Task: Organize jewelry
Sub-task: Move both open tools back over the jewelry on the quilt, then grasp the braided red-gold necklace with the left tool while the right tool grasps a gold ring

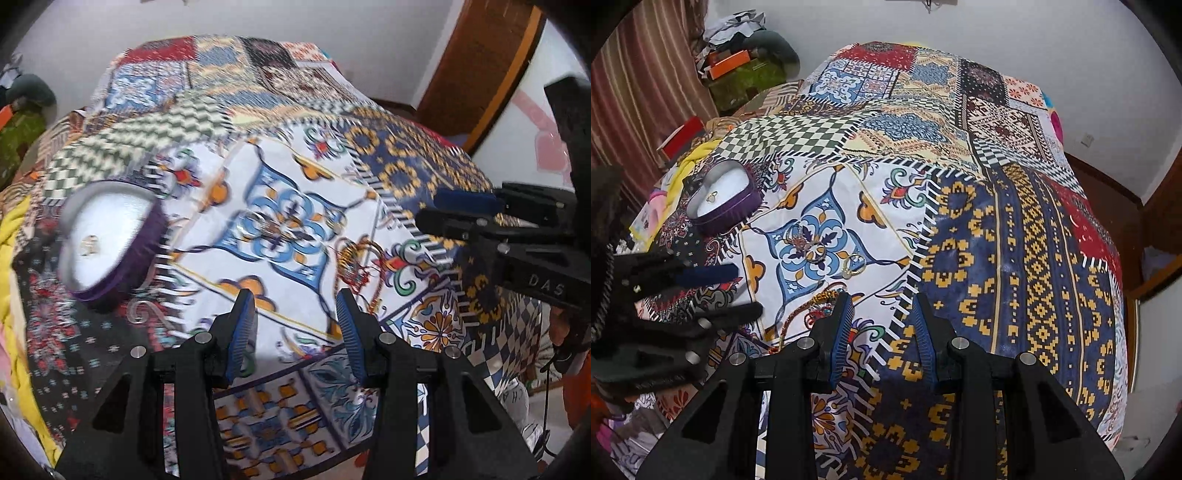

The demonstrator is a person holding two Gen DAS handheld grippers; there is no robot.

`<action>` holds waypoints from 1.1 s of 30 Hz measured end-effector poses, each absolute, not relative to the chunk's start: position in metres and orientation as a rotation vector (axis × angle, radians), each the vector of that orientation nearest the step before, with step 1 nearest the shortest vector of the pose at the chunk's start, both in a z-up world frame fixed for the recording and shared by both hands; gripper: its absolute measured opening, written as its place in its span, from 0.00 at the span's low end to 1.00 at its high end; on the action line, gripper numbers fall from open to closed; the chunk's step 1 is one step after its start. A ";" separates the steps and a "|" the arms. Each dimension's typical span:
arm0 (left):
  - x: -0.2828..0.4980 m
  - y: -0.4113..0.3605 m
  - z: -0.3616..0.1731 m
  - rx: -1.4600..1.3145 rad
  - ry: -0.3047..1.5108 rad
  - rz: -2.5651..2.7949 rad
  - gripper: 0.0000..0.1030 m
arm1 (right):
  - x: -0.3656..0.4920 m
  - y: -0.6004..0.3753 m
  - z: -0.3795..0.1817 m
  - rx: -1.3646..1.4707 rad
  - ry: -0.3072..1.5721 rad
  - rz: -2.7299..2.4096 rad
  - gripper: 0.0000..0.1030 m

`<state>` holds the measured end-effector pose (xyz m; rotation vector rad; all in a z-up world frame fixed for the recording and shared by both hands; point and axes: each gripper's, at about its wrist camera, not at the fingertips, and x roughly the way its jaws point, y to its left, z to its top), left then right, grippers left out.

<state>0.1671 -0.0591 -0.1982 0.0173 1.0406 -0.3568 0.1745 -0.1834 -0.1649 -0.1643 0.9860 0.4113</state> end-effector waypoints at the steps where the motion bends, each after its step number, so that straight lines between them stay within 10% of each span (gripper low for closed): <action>1: 0.169 -0.063 -0.202 0.025 1.050 -0.366 0.44 | 0.175 -0.186 -0.166 -0.156 0.989 0.411 0.30; 13: 0.176 -0.098 -0.225 0.153 1.026 -0.369 0.02 | 0.177 -0.200 -0.167 -0.120 0.981 0.394 0.42; 33: 0.161 -0.037 -0.160 0.044 0.888 -0.257 0.01 | 0.168 -0.176 -0.163 -0.159 0.953 0.438 0.42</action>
